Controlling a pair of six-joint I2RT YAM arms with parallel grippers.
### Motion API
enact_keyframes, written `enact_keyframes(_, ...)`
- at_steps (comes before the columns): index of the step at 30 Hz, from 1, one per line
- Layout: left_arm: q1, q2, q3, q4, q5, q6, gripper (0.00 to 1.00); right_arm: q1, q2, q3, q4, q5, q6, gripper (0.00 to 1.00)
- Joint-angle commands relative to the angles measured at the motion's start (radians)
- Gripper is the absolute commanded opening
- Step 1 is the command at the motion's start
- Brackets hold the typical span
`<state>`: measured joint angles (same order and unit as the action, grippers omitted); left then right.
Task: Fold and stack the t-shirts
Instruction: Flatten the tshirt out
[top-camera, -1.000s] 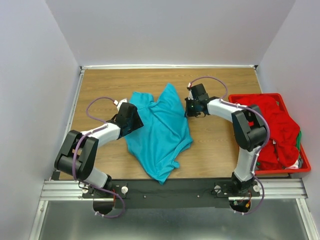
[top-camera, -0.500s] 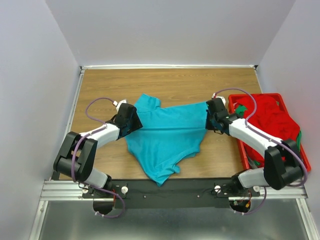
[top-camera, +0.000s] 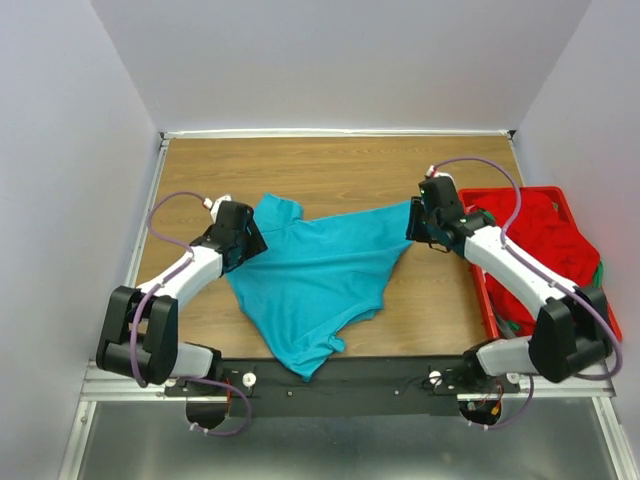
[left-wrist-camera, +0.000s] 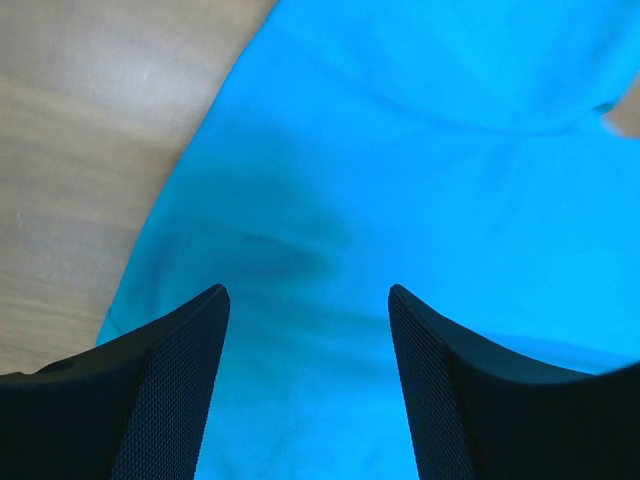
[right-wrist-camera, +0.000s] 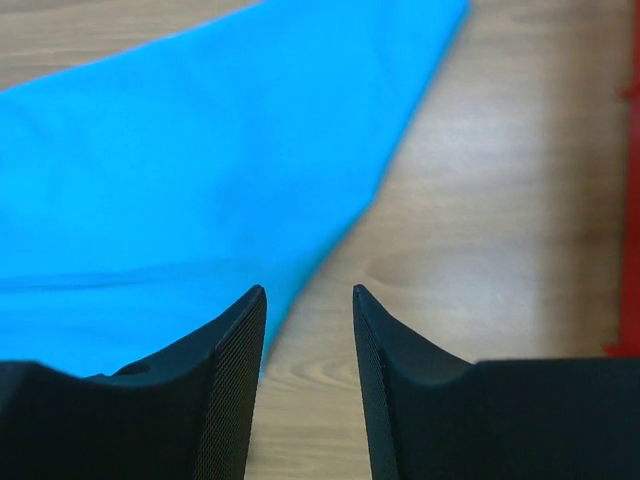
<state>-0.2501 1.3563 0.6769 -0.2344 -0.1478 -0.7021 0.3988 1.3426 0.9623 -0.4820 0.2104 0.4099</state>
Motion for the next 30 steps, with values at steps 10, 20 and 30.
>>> enact_keyframes(10, 0.009, 0.254, 0.315, 0.004, -0.065, 0.148, 0.74, -0.055, 0.384, 0.234, 0.164, -0.172, -0.080, 0.41)
enact_keyframes(20, 0.054, 0.453, 0.499, -0.087, -0.102, 0.285, 0.72, -0.156, 0.530, 0.361, 0.168, -0.147, -0.117, 0.41)
enact_keyframes(30, 0.071, 0.400, 0.449, -0.122, -0.150, 0.312, 0.75, -0.239, 0.638, 0.435, 0.168, -0.109, -0.149, 0.45)
